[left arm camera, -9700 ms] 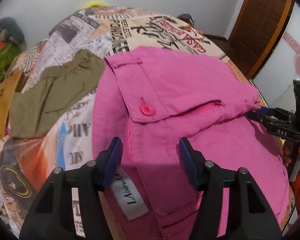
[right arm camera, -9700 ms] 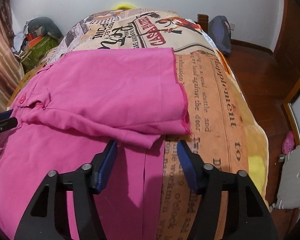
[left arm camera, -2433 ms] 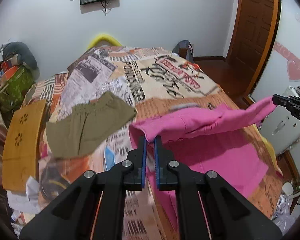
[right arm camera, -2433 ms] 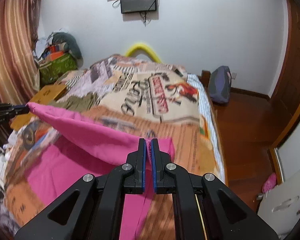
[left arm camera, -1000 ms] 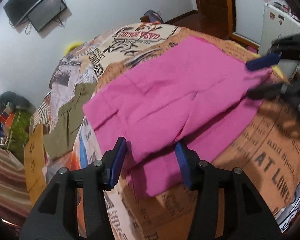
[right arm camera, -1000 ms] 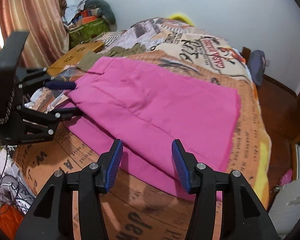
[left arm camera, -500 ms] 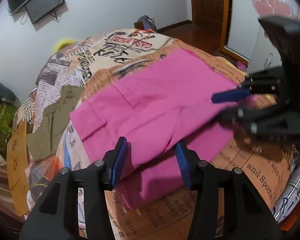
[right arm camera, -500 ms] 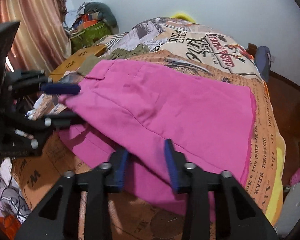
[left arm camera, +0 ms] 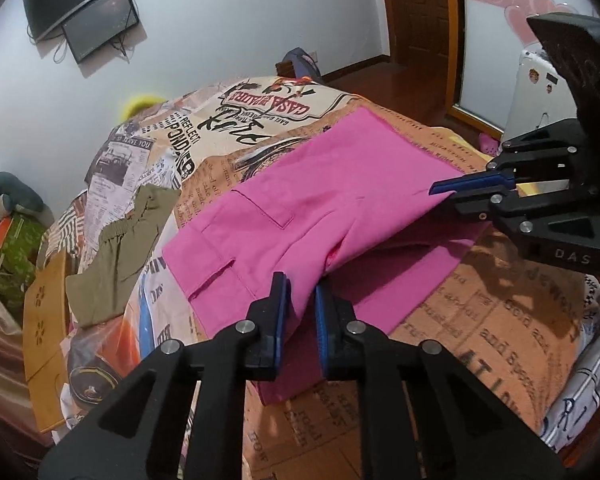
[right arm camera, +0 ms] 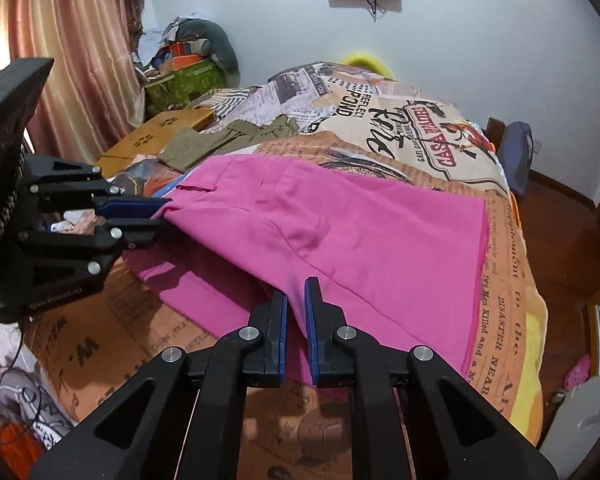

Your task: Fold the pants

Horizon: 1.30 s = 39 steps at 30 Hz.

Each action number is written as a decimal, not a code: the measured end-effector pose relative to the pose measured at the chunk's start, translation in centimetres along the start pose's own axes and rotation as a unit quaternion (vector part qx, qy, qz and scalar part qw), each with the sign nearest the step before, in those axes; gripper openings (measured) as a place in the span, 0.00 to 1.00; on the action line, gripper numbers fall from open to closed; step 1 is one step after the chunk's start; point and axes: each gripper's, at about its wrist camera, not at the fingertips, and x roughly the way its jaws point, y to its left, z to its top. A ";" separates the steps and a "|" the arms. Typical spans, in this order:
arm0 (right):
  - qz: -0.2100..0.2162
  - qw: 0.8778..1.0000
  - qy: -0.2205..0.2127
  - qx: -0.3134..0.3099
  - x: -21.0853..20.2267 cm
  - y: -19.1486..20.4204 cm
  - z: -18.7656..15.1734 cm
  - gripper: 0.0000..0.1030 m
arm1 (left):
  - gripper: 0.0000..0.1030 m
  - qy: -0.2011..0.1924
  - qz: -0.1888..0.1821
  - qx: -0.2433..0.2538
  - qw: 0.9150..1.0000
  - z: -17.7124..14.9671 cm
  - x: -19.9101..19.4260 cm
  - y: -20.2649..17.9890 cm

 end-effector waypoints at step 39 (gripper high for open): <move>0.035 0.992 0.057 0.109 1.6 -3.5 -4.0 0.36 | 0.32 0.062 -0.076 -0.159 0.982 -3.9 1.3 3.8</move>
